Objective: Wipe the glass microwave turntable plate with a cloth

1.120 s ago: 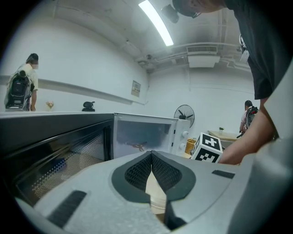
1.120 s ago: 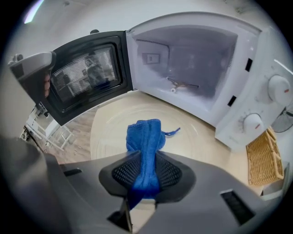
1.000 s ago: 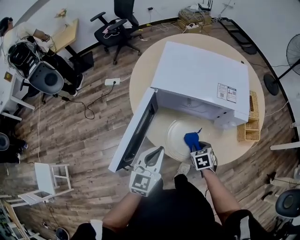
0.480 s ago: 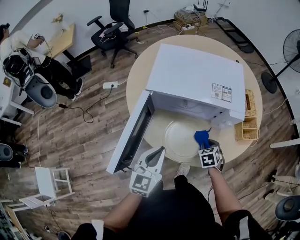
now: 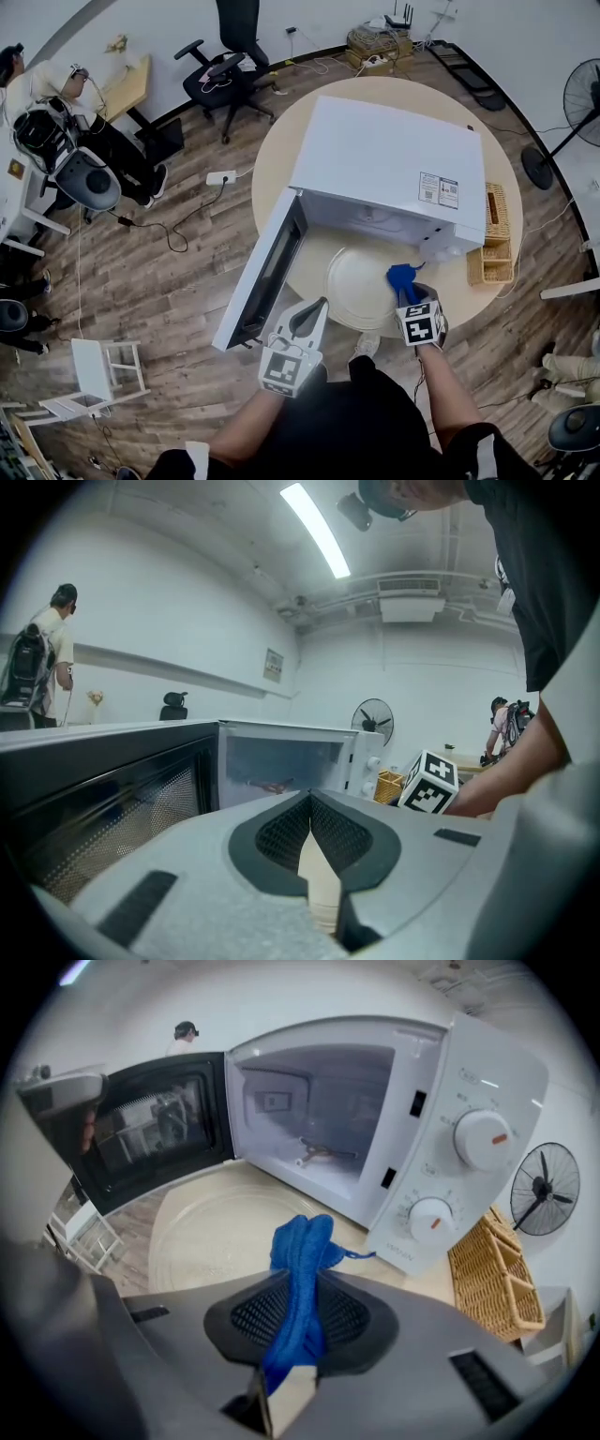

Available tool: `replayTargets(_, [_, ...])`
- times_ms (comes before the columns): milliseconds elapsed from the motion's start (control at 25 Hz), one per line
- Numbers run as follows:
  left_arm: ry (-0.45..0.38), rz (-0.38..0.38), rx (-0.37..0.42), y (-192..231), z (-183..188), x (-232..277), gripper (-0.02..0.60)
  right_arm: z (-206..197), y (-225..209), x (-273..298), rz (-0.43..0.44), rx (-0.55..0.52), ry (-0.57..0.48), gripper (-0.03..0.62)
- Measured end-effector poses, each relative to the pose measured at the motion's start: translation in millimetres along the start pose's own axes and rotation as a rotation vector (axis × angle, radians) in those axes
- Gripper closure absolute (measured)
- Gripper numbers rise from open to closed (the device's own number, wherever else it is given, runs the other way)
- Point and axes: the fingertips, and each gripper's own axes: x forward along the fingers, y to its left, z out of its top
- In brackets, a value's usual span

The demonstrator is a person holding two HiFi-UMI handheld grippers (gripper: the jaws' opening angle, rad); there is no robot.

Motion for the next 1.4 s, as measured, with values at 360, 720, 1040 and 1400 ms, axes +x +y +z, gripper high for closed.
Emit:
replayTargets(360, [-0.021,0.026,0.01,10.4,10.0,-1.8,0.575,106.8,17.3,-94.2,0.073,0.06,-0.387,0.516])
replayTargets(720, [-0.077,0.05,0.038,23.1,40.2,-5.0,0.575,193.0,17.0,-185.1,0.058,0.046,-0.735,0.517])
replayTargets(1040, [-0.132,0.056,0.049,25.9,66.2,-5.0,0.575,225.8,18.8,-240.9,0.042,-0.012,-0.924,0.527])
replayTargets(1400, [-0.176,0.041,0.076,18.3,89.5,-0.4,0.575,222.1,11.2,-248.9,0.017,-0.005,-0.93,0.534])
